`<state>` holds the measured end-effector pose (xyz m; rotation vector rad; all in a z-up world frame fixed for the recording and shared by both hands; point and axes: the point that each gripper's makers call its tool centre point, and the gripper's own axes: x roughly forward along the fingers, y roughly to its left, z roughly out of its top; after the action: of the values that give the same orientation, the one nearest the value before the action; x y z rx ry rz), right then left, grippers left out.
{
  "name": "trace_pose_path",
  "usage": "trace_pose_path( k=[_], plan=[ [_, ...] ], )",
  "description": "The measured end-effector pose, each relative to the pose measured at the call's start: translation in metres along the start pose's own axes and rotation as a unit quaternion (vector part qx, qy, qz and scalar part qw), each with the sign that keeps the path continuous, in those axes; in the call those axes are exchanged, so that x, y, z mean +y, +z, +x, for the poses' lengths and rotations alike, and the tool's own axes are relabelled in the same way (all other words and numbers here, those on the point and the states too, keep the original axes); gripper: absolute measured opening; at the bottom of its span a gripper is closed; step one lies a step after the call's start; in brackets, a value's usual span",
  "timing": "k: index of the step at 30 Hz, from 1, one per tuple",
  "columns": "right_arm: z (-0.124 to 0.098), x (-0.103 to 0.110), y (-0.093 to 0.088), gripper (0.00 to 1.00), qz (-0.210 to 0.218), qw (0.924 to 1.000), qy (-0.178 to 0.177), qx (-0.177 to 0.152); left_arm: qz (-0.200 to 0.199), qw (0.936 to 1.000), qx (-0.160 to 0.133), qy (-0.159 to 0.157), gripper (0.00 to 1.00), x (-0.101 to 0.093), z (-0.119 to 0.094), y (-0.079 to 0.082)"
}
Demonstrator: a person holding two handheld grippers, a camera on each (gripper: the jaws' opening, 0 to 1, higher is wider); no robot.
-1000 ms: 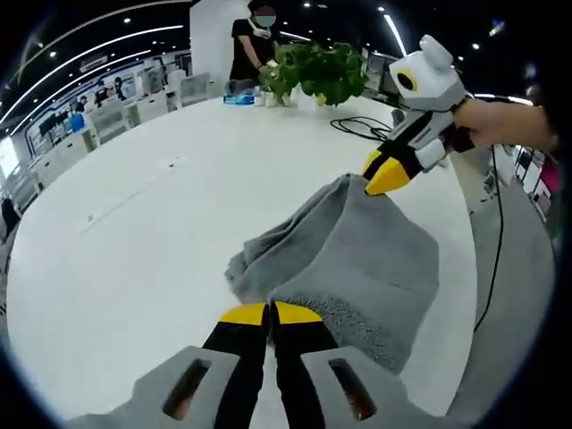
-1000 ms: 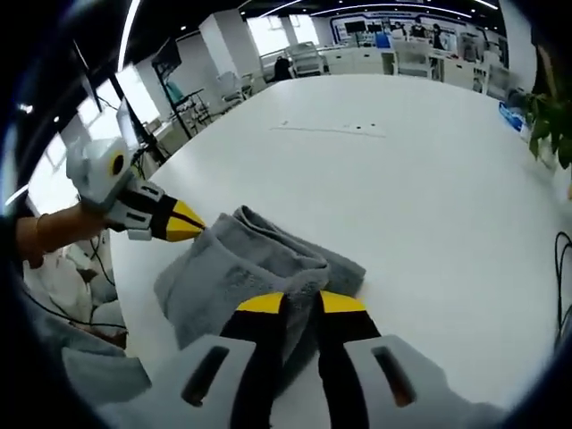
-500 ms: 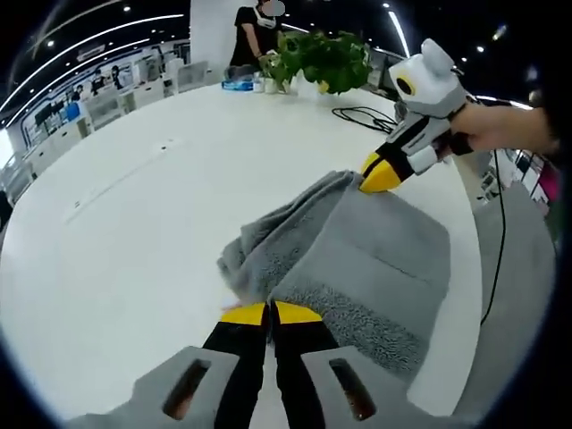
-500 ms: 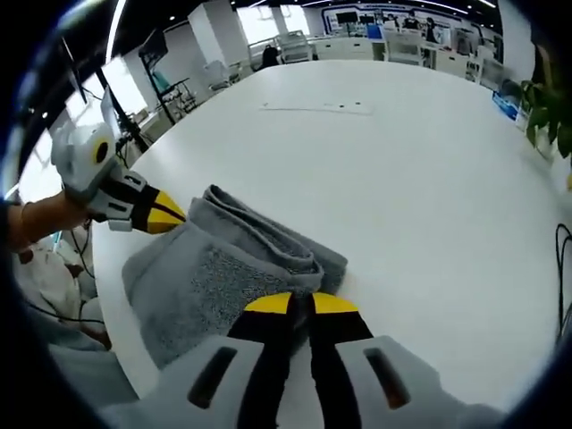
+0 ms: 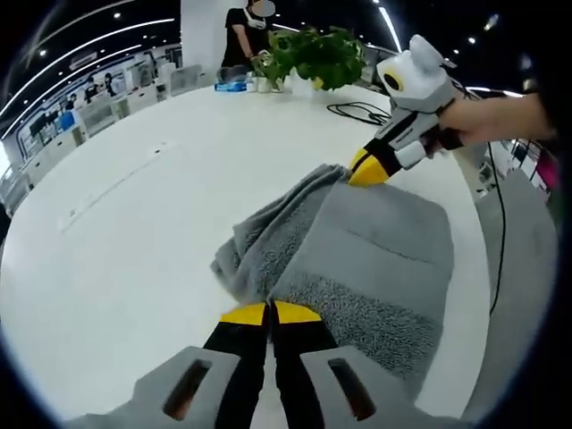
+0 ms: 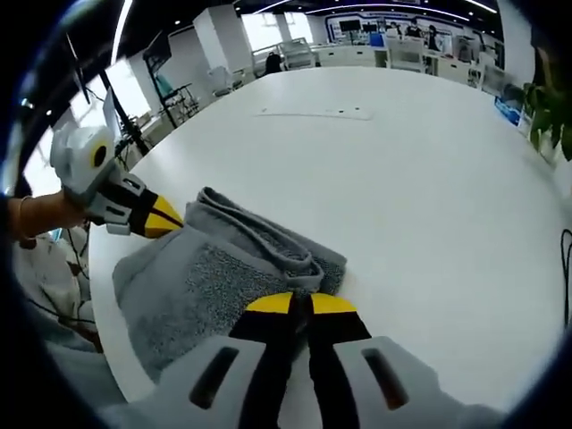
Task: Fold the towel on the table until its edges align and the towel forms a compact rectangular stack.
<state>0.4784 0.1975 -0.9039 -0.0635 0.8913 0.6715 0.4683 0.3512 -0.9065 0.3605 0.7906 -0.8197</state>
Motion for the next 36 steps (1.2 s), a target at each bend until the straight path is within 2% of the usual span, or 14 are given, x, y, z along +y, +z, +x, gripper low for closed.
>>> trace_pose_path(
  k=[4,5,6,8,9,12,13,14,18,22,27,30,33,36],
  plan=[
    [0.002,-0.003,0.003,0.03,0.015,0.9998,-0.006,-0.011,0.006,0.9999,-0.005,0.01,0.02,0.0,-0.001,0.0],
    [0.002,-0.003,0.009,0.03,-0.003,0.9994,-0.008,-0.034,-0.013,0.9998,-0.01,0.013,0.02,0.001,-0.002,0.0],
    [0.001,-0.004,0.009,0.03,-0.008,0.9993,-0.008,-0.037,-0.02,0.9996,-0.013,0.014,0.02,0.001,-0.003,0.0],
    [-0.002,-0.003,0.009,0.04,0.022,0.9989,-0.003,-0.042,-0.02,0.9995,-0.016,0.017,0.03,0.001,-0.008,0.0],
    [-0.007,-0.004,0.011,0.04,0.022,0.9986,-0.004,-0.048,-0.021,0.9992,-0.022,0.025,0.05,0.003,-0.011,0.002],
    [-0.015,-0.001,0.015,0.04,0.014,0.9982,-0.006,-0.058,-0.027,0.9976,-0.042,0.048,0.14,0.009,-0.024,0.007],
    [-0.021,0.002,0.018,0.05,0.016,0.9975,-0.004,-0.069,-0.044,0.9957,-0.06,0.055,0.16,0.012,-0.032,0.012],
    [-0.025,0.005,0.021,0.05,0.022,0.9966,0.003,-0.079,-0.051,0.9951,-0.064,0.055,0.17,0.012,-0.037,0.013],
    [-0.046,0.007,0.024,0.05,0.044,0.9926,-0.006,-0.113,-0.067,0.9903,-0.089,0.083,0.21,0.018,-0.065,0.016],
    [-0.073,0.013,0.024,0.09,0.051,0.9879,-0.008,-0.146,-0.101,0.9832,-0.123,0.09,0.23,0.018,-0.09,0.016],
    [-0.113,0.022,0.031,0.21,0.03,0.98,-0.016,-0.196,-0.117,0.9762,-0.158,0.092,0.31,0.002,-0.13,0.014],
    [-0.133,0.025,0.032,0.3,0.007,0.9771,-0.026,-0.211,-0.121,0.9716,-0.179,0.096,0.38,-0.005,-0.149,0.012],
    [-0.152,0.042,0.033,0.37,-0.021,0.9729,-0.016,-0.23,-0.12,0.9656,-0.206,0.105,0.48,-0.015,-0.172,0.012],
    [-0.164,0.063,0.027,0.39,-0.046,0.9717,-0.01,-0.232,-0.122,0.9638,-0.213,0.104,0.56,-0.023,-0.183,0.011]
  ],
)
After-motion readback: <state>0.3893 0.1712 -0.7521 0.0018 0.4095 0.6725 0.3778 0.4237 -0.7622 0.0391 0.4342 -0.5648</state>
